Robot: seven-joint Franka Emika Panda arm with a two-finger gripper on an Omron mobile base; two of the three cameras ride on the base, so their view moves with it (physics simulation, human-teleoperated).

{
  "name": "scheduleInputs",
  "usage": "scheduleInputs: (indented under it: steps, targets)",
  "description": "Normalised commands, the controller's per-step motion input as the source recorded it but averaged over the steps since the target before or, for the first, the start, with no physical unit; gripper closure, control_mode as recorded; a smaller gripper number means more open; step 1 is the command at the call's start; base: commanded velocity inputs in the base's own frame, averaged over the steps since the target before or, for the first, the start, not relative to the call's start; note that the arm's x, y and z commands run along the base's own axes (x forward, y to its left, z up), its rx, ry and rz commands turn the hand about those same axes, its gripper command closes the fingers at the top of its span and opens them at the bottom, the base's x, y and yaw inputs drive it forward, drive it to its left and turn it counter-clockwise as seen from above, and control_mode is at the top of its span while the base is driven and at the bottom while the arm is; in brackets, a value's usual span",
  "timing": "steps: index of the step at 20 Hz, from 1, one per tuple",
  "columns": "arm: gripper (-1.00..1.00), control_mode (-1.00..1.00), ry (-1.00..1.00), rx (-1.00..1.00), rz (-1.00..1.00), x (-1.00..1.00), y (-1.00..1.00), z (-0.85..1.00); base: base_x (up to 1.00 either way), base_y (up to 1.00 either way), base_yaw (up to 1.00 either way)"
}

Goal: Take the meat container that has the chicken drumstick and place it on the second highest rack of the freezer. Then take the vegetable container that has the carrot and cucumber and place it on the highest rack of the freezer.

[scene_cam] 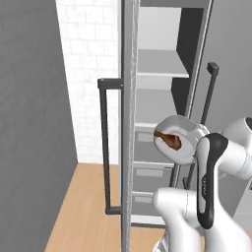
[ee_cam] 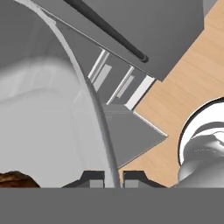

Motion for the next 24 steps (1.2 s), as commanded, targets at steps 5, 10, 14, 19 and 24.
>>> scheduleInputs:
  steps: [5,10,14,19,24]
  targets:
    - [1.0,1.0,0.0,0.0,0.0,0.0,0.0,0.0,0.33,-0.16,-0.06]
    - [1.0,1.0,0.0,0.0,0.0,0.0,0.0,0.0,0.38,0.01,-0.04]
    - [1.0,1.0,0.0,0.0,0.0,0.0,0.0,0.0,0.57,0.0,-0.1]
    - [1.0,-1.0,0.0,-0.01,-0.03,0.08,0.09,0.0,0.51,0.14,-0.09]
    - [1.0,-1.0,0.0,-0.01,-0.25,0.65,0.48,0.28,0.0,0.0,0.0]
